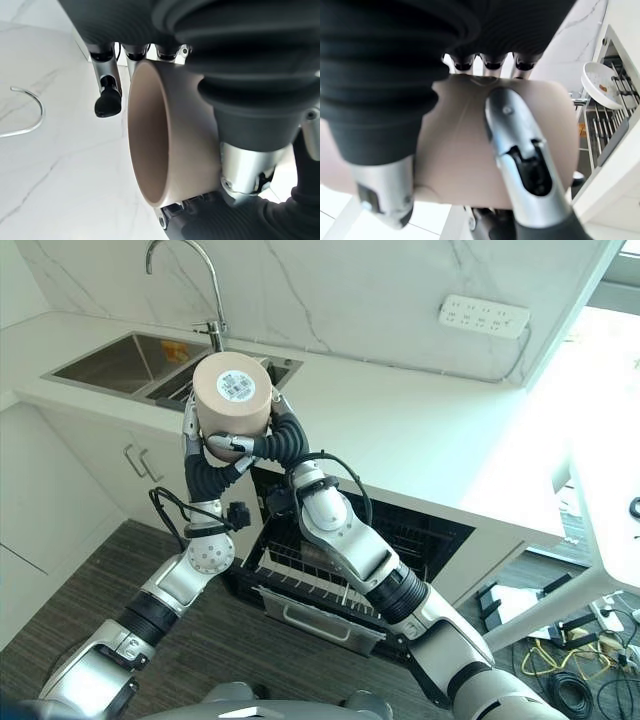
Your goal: Place the dishes in the dishwasher.
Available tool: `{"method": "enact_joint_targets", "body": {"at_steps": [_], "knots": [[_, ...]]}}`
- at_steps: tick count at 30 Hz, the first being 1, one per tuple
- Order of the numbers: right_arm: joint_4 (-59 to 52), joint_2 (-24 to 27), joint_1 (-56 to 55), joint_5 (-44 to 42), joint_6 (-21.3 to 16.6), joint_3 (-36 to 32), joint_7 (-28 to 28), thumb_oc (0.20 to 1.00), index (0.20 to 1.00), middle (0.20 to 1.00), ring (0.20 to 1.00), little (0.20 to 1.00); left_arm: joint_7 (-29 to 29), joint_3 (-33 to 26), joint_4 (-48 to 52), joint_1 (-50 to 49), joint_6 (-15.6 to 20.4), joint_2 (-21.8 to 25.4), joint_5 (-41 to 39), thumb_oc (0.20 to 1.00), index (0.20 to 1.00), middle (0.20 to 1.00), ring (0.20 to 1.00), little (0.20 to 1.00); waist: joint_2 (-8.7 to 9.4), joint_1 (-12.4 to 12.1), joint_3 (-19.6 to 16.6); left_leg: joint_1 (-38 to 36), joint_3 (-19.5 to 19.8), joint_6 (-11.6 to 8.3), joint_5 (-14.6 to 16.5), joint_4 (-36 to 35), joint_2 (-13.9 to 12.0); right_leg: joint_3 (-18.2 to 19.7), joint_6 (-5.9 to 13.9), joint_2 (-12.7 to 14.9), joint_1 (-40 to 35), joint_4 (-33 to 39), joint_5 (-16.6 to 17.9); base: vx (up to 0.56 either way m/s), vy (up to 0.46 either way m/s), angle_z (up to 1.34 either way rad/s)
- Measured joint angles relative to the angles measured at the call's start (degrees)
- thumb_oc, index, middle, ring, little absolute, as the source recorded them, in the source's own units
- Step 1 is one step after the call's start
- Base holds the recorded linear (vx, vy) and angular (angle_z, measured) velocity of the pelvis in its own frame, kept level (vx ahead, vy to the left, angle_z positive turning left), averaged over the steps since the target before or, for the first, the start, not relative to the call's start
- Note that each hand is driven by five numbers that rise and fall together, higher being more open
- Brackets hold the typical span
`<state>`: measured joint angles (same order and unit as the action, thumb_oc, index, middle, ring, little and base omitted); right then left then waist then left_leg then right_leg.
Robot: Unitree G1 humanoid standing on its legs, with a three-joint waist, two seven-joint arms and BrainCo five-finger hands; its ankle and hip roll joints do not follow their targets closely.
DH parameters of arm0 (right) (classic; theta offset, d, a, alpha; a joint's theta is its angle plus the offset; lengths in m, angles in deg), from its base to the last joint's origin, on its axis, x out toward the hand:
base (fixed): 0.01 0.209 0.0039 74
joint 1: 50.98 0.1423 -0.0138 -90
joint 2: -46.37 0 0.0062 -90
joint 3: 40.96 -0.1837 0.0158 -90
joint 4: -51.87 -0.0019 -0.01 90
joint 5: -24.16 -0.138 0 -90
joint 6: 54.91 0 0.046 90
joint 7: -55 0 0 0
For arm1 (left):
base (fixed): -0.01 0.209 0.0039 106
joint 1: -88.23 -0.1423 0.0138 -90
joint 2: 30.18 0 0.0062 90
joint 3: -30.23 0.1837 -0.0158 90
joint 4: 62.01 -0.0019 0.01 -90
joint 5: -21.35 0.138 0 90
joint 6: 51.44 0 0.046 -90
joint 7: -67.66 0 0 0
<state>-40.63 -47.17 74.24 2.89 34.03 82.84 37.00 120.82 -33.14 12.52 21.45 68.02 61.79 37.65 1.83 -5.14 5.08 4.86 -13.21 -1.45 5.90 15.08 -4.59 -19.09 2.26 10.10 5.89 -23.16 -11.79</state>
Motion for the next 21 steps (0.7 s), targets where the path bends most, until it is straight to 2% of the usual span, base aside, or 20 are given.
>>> {"method": "enact_joint_targets", "body": {"at_steps": [3, 17, 18, 19, 21], "knots": [[0.91, 0.00, 1.00, 0.01, -0.30, 0.04, 0.15, 0.200, 0.200, 0.200, 0.200, 0.200, 0.18, 0.00, -0.04, 0.00, 0.02, 0.09, 0.00, 0.200, 0.200, 0.200, 0.200, 0.200, 0.49, -0.02, 0.35, 0.01, 0.03, -0.01, 0.01, 0.04, 0.03, -0.02, 0.00, 0.03, -0.04, 0.01, 0.00, 0.00, 0.000, 0.00], [1.91, -0.08, 1.36, -0.25, -1.88, 0.39, -0.18, 0.200, 0.200, 0.200, 0.200, 0.200, 0.36, 0.57, -0.06, 0.00, 0.06, 0.13, 0.01, 0.200, 0.200, 0.200, 0.200, 0.200, 0.47, 0.03, 0.36, -0.06, 0.02, 0.00, 0.00, 0.08, 0.09, -0.01, 0.01, 0.06, -0.10, 0.02, -0.02, 0.00, 0.000, 0.00], [2.64, -0.37, 1.36, -1.35, -2.78, 0.48, -0.33, 0.200, 0.200, 0.200, 0.200, 0.200, 0.35, 0.58, -0.14, 0.01, 0.03, 0.13, 0.01, 0.573, 0.573, 0.573, 0.573, 0.573, 0.46, 0.03, 0.35, -0.06, 0.02, 0.00, 0.00, 0.10, 0.09, -0.01, 0.00, 0.07, -0.10, 0.01, -0.02, 0.00, 0.000, 0.00], [3.07, -0.67, 1.36, -1.85, -3.19, 0.50, -0.57, 0.200, 0.200, 0.200, 0.200, 0.200, 0.34, 0.60, -0.41, 0.04, 0.04, 0.12, 0.01, 1.000, 1.000, 1.000, 1.000, 1.000, 0.44, 0.06, 0.35, -0.06, 0.02, 0.00, 0.00, 0.10, 0.09, -0.01, 0.00, 0.07, -0.10, 0.00, -0.02, 0.00, 0.000, 0.00], [3.72, -1.26, 1.32, -3.39, -3.84, 0.47, -2.52, 0.200, 0.200, 0.200, 0.200, 0.200, -0.08, 0.97, -1.44, 0.08, 0.06, 0.17, -0.01, 1.000, 1.000, 1.000, 1.000, 1.000, 0.31, 0.10, 0.41, -0.05, 0.02, 0.01, 0.00, 0.12, 0.09, -0.01, 0.00, 0.08, -0.12, -0.03, -0.02, 0.00, 0.000, 0.00]]}}
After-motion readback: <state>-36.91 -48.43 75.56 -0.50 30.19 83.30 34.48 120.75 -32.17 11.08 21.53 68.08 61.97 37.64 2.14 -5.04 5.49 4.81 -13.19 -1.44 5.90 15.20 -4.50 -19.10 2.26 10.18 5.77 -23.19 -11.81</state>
